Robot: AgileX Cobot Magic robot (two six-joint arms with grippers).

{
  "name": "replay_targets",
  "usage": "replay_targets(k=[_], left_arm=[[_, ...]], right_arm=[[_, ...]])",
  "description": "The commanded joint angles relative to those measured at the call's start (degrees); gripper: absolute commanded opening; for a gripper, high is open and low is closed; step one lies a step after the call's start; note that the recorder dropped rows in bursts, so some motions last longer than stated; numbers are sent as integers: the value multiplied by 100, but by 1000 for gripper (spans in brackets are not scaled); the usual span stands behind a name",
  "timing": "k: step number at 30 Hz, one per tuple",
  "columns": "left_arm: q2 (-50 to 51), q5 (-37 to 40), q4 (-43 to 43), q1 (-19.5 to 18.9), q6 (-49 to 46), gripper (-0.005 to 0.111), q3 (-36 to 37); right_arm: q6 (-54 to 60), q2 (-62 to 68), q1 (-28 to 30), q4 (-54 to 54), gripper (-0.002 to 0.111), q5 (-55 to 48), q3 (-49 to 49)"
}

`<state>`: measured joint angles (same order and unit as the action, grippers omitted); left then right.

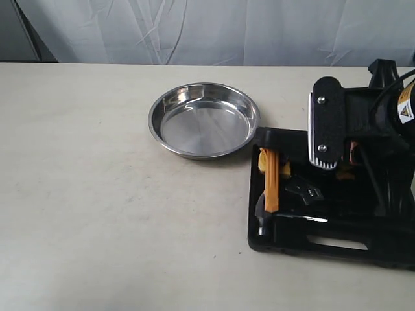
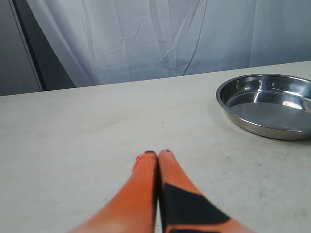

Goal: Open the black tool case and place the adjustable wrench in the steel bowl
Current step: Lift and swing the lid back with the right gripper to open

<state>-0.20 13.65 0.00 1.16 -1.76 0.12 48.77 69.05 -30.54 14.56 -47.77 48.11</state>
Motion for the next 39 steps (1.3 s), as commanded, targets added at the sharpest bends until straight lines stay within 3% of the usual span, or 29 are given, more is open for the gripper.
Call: replay_targets(k=[1, 15, 39], left_arm=[[20, -36, -30, 6, 4, 0, -12], [20, -36, -30, 6, 4, 0, -12], [20, -36, -30, 6, 4, 0, -12]], right_arm=[[-407, -24, 14, 768, -1, 119, 19], [-890, -12, 91, 2126, -1, 1191, 19], [-890, 1431, 1907, 2270, -1, 4672, 19]])
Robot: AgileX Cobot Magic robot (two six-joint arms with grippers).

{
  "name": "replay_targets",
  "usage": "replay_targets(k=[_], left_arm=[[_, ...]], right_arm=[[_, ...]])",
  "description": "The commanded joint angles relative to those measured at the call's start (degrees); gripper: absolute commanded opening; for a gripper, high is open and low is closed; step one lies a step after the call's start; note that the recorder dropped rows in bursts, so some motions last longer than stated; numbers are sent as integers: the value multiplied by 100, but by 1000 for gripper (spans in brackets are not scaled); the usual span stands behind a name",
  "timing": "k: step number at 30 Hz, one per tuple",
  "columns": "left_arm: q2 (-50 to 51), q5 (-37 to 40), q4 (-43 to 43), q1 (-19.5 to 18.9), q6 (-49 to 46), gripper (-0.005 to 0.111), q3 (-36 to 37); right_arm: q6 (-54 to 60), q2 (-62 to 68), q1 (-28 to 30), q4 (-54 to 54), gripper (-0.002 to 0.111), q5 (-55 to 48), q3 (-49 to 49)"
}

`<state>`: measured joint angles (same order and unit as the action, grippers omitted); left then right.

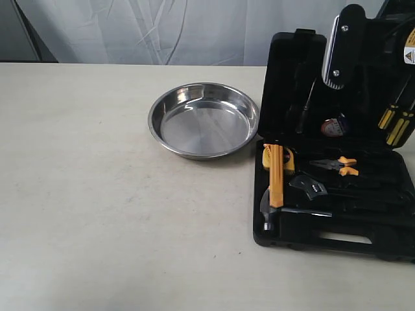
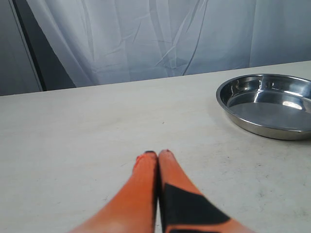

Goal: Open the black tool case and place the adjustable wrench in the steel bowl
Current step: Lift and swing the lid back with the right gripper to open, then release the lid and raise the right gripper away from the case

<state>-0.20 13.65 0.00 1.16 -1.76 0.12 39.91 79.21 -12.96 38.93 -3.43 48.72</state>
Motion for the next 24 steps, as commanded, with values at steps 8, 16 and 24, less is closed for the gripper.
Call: replay_targets(k=[8, 16, 24], left_arm=[[20, -36, -30, 6, 4, 0, -12], [20, -36, -30, 6, 4, 0, -12], [20, -36, -30, 6, 4, 0, -12]], right_arm=[[-3, 1088, 162, -441, -1, 659, -29], [-3, 1242, 162, -1177, -1, 719, -29], [-129, 985, 162, -5260, -1, 123, 403]])
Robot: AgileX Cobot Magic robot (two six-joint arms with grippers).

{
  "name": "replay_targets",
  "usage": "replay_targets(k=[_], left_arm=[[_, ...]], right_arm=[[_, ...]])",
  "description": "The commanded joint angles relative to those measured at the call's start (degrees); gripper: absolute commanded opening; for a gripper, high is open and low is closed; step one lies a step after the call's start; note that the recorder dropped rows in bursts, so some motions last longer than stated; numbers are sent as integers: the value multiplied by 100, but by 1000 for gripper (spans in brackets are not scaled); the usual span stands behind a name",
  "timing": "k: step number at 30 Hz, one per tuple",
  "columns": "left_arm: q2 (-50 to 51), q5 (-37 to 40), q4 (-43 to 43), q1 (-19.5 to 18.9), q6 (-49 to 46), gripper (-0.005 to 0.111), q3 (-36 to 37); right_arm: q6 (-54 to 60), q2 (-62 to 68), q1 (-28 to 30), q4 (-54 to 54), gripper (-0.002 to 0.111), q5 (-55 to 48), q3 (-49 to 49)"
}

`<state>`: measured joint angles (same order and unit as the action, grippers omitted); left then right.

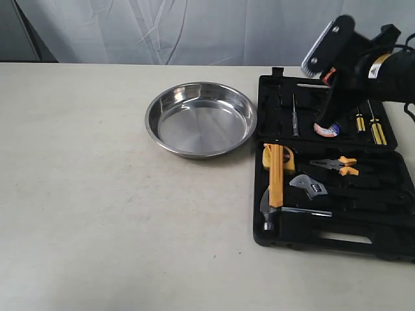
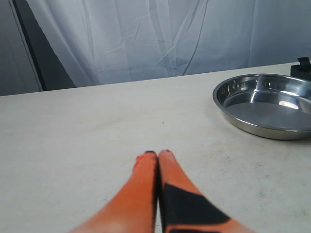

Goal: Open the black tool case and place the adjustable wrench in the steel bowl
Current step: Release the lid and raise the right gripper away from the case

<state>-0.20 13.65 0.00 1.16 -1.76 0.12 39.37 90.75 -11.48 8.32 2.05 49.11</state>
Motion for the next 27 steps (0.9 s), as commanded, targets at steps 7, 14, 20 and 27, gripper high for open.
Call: replay_targets(k=[7, 14, 20, 27], left_arm=[[20, -36, -30, 6, 4, 0, -12], [20, -36, -30, 6, 4, 0, -12], [20, -36, -30, 6, 4, 0, -12], [20, -36, -30, 6, 4, 0, -12]], right_arm=[[-664, -134, 13, -2872, -1, -2779, 1522], [-2007, 130, 13, -1282, -1, -5475, 2472], [-2370, 348, 13, -1006, -1, -5947, 2484], [-2724, 1071, 13, -1347, -1, -7201, 2454]])
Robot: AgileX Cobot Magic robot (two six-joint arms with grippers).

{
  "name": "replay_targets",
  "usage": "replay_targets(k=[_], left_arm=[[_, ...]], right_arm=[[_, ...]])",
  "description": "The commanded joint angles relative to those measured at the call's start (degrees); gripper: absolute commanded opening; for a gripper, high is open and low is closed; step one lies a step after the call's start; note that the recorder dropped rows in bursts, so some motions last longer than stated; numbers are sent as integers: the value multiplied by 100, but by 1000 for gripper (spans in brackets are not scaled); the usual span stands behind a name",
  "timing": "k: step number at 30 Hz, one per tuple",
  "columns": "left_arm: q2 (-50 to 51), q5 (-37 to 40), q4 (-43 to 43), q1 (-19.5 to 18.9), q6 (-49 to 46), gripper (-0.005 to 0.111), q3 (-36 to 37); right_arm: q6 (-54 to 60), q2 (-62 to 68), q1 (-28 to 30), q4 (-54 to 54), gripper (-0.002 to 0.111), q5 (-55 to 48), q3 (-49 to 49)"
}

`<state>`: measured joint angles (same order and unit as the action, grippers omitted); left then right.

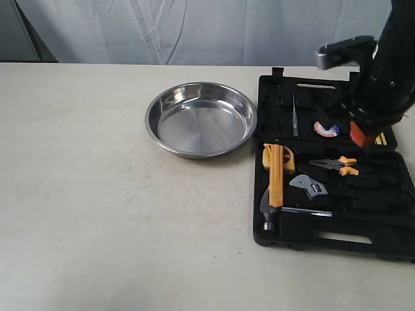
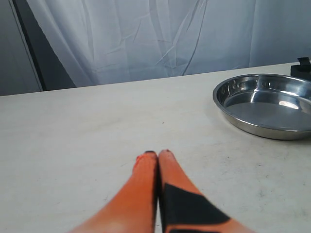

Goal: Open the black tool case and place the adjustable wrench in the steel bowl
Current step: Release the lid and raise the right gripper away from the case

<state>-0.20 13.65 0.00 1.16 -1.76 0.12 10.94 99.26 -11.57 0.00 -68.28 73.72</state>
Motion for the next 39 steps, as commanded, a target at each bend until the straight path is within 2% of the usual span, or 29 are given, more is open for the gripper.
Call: replay_targets(k=[1, 6, 9, 13, 15, 17, 20, 25, 26, 27, 28, 30, 32, 33, 37, 39], left_arm=[[20, -36, -30, 6, 4, 0, -12], [20, -36, -30, 6, 4, 0, -12], [20, -36, -30, 6, 4, 0, -12], [20, -36, -30, 6, 4, 0, -12], [20, -36, -30, 6, 4, 0, -12], [20, -36, -30, 6, 4, 0, -12], [20, -36, -30, 6, 4, 0, -12], [20, -36, -30, 6, 4, 0, -12], [20, -36, -30, 6, 4, 0, -12], [20, -36, -30, 6, 4, 0, -12], [20, -36, -30, 6, 4, 0, -12], [20, -36, -30, 6, 4, 0, -12], [20, -36, -30, 6, 4, 0, -12], [20, -36, -30, 6, 4, 0, -12], [20, -36, -30, 6, 4, 0, -12], [20, -36, -30, 6, 4, 0, -12]], right_arm=[[558, 284, 12, -1035, -1, -168, -89], [2865, 524, 12, -3275, -1, -91, -198], [3142, 524, 12, -3790, -1, 1624, -198], [3142, 524, 12, -3770, -1, 3922, -198], [3142, 524, 25, -3689, -1, 4731, -198], [3057, 524, 25, -3360, -1, 5338, -198], [2490, 524, 25, -2422, -1, 5623, -198], [350, 524, 301, 39, -1, 5357, -198], [-639, 524, 466, 1039, -1, 4980, -198], [-1213, 524, 552, 1566, -1, 4672, -198], [-2154, 524, 667, 2392, -1, 3923, -198], [-2669, 524, 730, 2800, -1, 2558, -198], [-2636, 524, 716, 2382, -1, 1431, -198], [-2525, 524, 687, 2133, -1, 1193, -198], [-107, 524, 361, -424, -1, 135, -198], [995, 524, 159, -1541, -1, -13, -198]])
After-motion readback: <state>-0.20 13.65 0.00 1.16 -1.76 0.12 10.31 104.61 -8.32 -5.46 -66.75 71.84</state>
